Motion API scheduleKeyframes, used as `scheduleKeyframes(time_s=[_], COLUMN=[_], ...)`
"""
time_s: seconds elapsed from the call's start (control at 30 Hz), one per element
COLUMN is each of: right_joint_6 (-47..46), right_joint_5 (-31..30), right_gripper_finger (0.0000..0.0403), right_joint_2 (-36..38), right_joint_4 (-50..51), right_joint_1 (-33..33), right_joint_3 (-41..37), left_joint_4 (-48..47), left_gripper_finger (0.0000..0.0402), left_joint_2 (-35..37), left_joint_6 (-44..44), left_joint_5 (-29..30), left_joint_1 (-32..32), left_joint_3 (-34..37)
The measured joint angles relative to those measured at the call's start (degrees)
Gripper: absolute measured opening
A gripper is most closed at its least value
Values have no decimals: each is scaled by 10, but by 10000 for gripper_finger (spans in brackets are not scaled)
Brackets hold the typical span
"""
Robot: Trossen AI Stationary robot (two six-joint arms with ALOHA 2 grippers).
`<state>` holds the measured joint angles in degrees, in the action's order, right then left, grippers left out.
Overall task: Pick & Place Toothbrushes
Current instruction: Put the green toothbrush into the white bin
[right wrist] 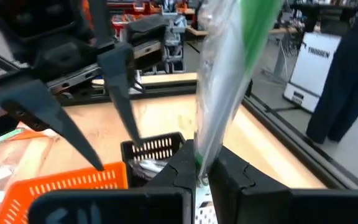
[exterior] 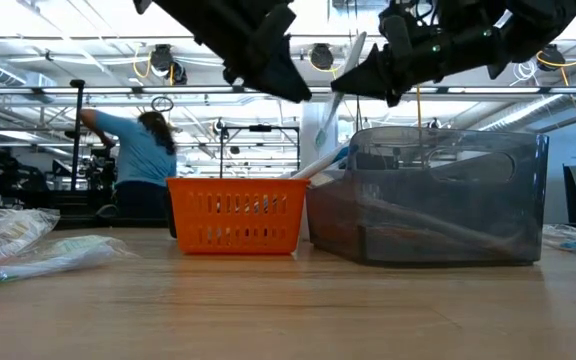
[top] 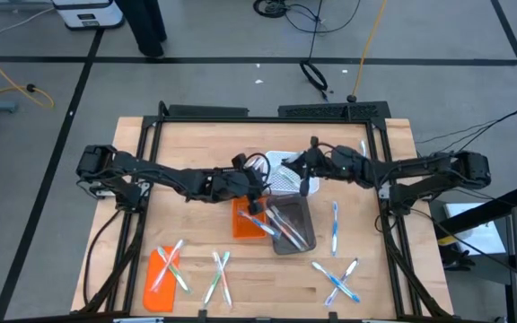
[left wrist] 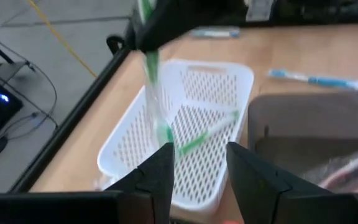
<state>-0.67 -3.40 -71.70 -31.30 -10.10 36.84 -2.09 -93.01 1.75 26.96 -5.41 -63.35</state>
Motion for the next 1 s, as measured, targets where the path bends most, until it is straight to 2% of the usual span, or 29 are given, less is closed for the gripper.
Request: scheduleKeyframes(time_s=[0.17,0.43,0.63,1.0], right_joint_6=[-4,-30,-51,-106], right_joint_5=[0,2,4,2], right_gripper_finger=[14,14,14,14], right_joint_2=[0,-10,-35,-36], right_joint_4=[10,29,-46,-170], right_joint_1=[-24,-42,-45,-45], right_joint_3=[0,-5,-45,-131], left_joint_4=[-41,-46,-47,-46], left_gripper_finger=[144,136,136,136], left_joint_2=[0,0,0,0], left_joint_6=[27,31,30,30], left_joint_5=[0,0,0,0], left_joint_1=[0,0,0,0], left_joint_3=[0,0,0,0])
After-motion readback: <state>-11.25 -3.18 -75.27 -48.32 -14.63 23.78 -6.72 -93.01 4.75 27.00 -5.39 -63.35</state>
